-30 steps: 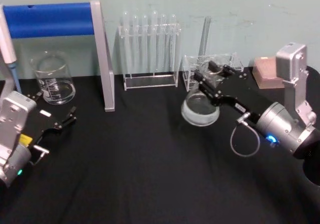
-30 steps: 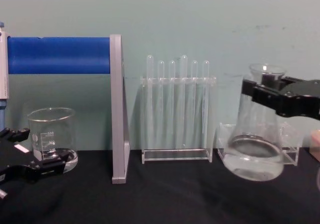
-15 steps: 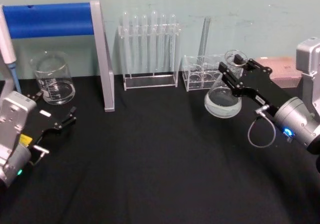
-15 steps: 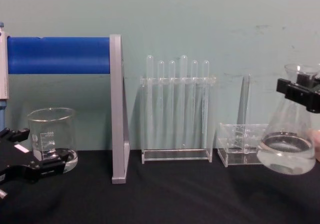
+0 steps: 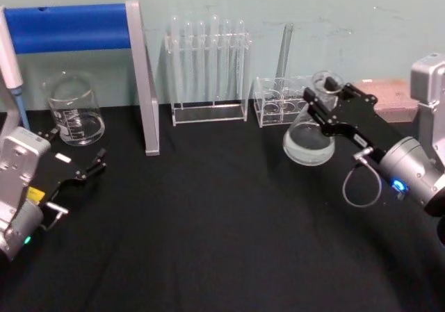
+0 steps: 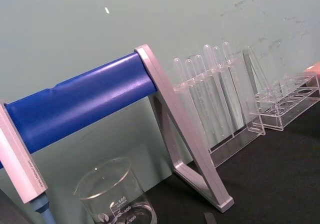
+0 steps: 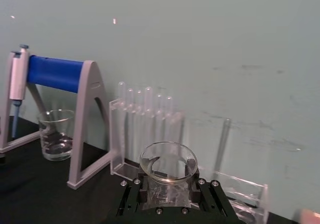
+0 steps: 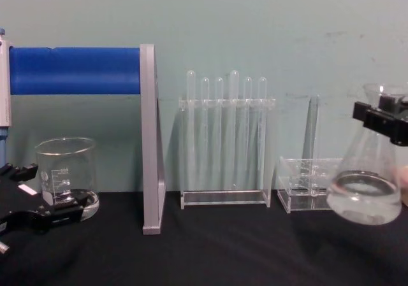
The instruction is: Grasp the erlenmeyer flask with one hand, shake it three times, then place it back.
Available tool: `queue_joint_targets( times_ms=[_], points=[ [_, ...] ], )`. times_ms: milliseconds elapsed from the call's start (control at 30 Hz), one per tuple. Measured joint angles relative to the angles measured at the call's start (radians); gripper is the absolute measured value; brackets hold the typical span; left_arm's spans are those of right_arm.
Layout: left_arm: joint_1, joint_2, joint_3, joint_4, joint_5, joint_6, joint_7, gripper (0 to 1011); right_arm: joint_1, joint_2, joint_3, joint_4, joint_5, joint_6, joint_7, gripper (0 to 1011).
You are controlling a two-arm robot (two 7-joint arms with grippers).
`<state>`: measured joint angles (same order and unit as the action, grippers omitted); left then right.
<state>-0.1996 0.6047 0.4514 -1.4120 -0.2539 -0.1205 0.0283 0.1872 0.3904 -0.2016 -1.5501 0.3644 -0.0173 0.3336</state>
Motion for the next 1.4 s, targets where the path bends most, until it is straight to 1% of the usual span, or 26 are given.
queue_joint_targets(
  times_ms=[133, 467, 700, 1100, 1400],
  points=[
    [0.000, 0.000, 0.000, 0.000, 0.000, 0.000, 0.000, 1001, 0.000, -0.004, -0.011, -0.003, -0.003, 0.002, 0.010, 453],
    [0.000, 0.000, 0.000, 0.000, 0.000, 0.000, 0.000, 1001, 0.002, -0.016, -0.060, -0.018, -0.007, 0.007, 0.043, 453],
    [0.000, 0.000, 0.000, 0.000, 0.000, 0.000, 0.000, 1001, 0.006, -0.021, -0.083, -0.022, -0.002, 0.008, 0.055, 456],
    [0.000, 0.000, 0.000, 0.000, 0.000, 0.000, 0.000, 1001, 0.010, -0.019, -0.100, -0.020, 0.007, 0.006, 0.060, 453],
    [0.000, 0.000, 0.000, 0.000, 0.000, 0.000, 0.000, 1001, 0.009, -0.021, -0.109, 0.010, 0.010, -0.013, 0.065, 453]
  ],
)
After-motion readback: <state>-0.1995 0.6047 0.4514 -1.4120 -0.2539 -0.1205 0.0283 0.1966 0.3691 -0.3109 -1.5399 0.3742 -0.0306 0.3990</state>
